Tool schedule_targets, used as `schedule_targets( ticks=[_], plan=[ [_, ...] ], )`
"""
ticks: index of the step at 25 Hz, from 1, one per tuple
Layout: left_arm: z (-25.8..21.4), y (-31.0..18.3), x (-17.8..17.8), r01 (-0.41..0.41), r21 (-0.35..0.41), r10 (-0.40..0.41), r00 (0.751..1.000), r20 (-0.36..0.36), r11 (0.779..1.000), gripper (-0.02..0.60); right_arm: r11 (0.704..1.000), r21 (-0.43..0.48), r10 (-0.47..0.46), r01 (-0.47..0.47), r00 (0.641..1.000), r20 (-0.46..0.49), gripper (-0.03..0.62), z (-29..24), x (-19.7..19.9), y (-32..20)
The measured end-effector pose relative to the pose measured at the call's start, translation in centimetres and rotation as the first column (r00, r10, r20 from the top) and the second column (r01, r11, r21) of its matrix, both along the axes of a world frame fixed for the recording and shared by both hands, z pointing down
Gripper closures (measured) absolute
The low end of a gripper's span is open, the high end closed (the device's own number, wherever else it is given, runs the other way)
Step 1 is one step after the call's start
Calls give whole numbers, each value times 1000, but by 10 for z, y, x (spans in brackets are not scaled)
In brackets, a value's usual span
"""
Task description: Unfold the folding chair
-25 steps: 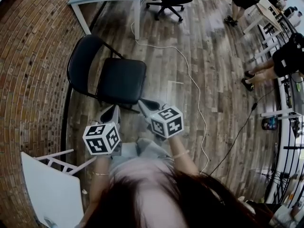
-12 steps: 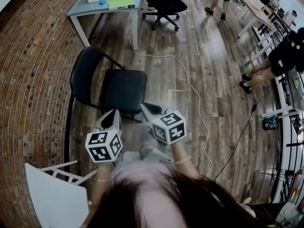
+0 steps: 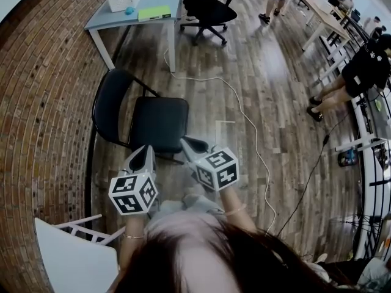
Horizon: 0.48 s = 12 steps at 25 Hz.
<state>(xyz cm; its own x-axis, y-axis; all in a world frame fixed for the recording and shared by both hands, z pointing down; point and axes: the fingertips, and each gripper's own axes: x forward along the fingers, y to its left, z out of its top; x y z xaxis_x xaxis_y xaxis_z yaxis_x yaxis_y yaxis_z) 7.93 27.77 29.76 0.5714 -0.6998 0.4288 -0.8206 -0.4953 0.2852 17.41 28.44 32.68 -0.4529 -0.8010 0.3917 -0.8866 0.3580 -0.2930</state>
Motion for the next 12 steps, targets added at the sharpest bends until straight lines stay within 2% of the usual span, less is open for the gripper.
schedule_targets(
  ticks=[12],
  plan=[
    [7,-3,2,-22,-24,21,1000,-8,999,581,1000,-16,0,0,1000,-25,594,9,-1,-1]
  ],
)
